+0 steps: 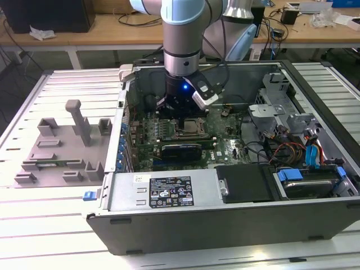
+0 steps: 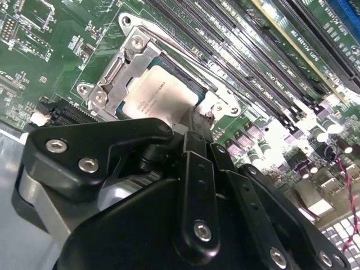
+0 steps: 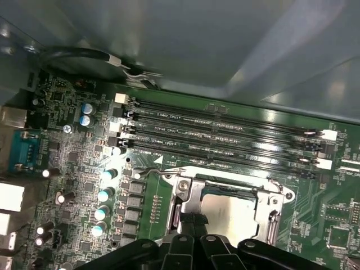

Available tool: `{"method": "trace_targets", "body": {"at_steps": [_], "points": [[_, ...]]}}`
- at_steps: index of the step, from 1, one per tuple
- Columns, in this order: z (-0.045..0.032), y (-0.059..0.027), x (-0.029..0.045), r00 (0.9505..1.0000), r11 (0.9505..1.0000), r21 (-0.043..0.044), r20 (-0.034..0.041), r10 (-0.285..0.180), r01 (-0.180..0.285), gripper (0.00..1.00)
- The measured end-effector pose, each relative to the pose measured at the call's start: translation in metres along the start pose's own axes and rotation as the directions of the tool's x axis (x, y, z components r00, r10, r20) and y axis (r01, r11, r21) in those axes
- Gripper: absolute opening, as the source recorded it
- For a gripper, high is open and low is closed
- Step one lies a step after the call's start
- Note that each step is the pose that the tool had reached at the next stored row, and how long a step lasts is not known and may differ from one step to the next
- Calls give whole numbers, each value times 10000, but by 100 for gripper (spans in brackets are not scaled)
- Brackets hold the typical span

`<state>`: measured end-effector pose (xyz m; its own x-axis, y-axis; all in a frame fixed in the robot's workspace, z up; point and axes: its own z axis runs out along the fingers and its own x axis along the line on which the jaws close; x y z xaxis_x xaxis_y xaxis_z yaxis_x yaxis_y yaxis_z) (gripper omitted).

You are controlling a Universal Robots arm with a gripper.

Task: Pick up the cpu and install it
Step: 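Close the cpu cover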

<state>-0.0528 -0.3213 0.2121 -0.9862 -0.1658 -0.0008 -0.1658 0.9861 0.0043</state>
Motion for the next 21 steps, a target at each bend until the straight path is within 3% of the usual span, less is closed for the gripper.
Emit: {"method": "trace_targets", "body": {"at_steps": [6, 9, 16, 18, 21], "points": [[-127, 0, 0, 10000, 10000, 0, -1, 0, 0, 11], [-139, -1, -9, 10000, 10000, 0, 0, -4, 4, 11], [-139, -38, -226, 10000, 10000, 36, -90, -1, 2, 11], [-139, -55, -330, 9999, 10000, 77, -143, 6, -5, 11], [-140, -59, -351, 9993, 9994, 110, -154, 333, -331, 11]]}}
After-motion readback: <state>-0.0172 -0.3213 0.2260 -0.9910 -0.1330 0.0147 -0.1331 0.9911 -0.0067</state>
